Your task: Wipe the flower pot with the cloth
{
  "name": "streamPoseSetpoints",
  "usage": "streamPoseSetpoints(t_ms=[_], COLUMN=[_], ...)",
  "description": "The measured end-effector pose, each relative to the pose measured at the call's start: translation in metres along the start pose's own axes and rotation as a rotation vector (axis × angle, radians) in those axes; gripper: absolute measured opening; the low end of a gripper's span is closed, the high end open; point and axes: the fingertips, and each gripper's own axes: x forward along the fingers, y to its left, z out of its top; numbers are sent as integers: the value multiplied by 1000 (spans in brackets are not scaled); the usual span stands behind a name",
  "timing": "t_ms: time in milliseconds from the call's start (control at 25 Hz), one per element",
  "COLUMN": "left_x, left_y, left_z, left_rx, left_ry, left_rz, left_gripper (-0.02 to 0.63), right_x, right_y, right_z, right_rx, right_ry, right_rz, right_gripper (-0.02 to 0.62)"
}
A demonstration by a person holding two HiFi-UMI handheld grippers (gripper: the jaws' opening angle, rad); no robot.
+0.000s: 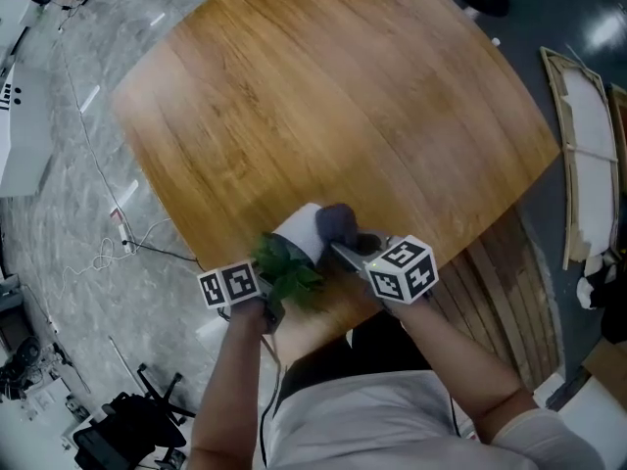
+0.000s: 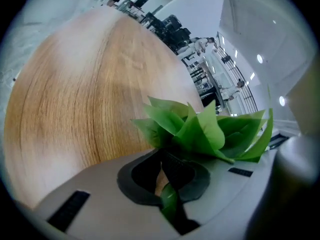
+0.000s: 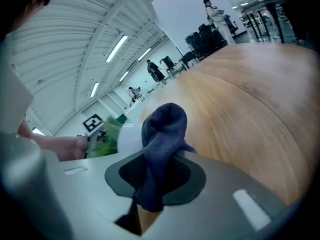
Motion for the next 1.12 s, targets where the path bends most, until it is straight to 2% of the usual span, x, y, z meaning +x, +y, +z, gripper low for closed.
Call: streamPoseSetpoints(t_ms=[120, 400, 520, 640, 960, 1120], left_x=[-2, -9, -13, -15, -20, -18], left_y=[-5, -41, -56, -68, -78, -76], left_z=[6, 37, 49, 53, 34, 30], left_rx=[89, 337, 405, 423, 437, 441], left_ry=[22, 68, 94, 132, 331, 392], left_rz=[33, 128, 156, 161, 168, 177], left_gripper=[14, 11, 11, 11, 11, 14], right_x=[-6, -21, -29, -35, -43, -41], right_y=[-28, -6, -2, 0, -5, -8], right_z=[-3, 23, 35, 46, 29, 26], right_rx=[31, -9, -15, 11, 287, 299], right_ry=[18, -3, -20, -31, 34, 63], right_rz=[-68, -72, -79, -68, 7, -6], right_gripper=[64, 64, 64, 64, 64, 64])
